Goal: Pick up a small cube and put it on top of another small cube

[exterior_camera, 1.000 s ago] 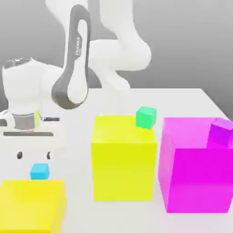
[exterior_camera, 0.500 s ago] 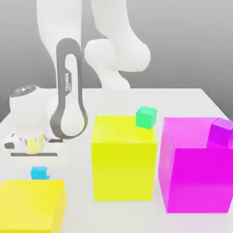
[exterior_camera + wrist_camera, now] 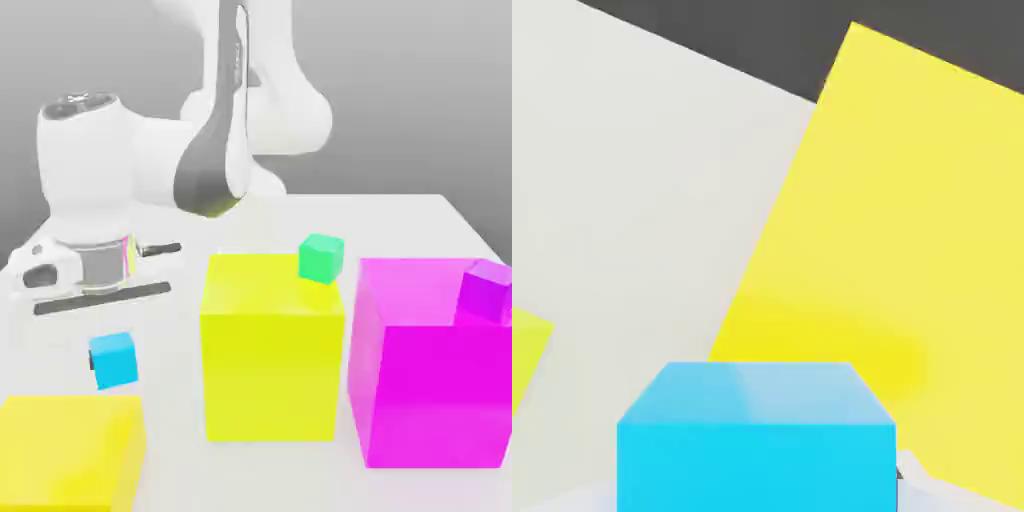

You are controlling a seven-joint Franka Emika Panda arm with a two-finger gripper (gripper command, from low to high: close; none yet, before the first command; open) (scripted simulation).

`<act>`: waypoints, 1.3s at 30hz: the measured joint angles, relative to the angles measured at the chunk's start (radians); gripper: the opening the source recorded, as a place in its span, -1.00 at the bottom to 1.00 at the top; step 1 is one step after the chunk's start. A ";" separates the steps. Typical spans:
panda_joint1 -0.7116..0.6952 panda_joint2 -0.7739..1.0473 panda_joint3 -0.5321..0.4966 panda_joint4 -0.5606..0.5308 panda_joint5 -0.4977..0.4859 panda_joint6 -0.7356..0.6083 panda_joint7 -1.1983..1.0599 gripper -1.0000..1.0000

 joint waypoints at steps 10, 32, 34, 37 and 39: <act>0.219 -0.089 0.217 0.103 -0.050 -0.170 -0.114 -1.00; 0.592 -0.066 0.483 0.034 0.044 -0.135 -0.622 -1.00; 0.608 -0.039 0.486 -0.003 0.055 -0.086 -0.696 -1.00; 0.630 0.001 0.491 -0.059 0.062 -0.013 -0.801 -1.00; 0.644 0.027 0.494 -0.096 0.059 0.036 -0.862 -1.00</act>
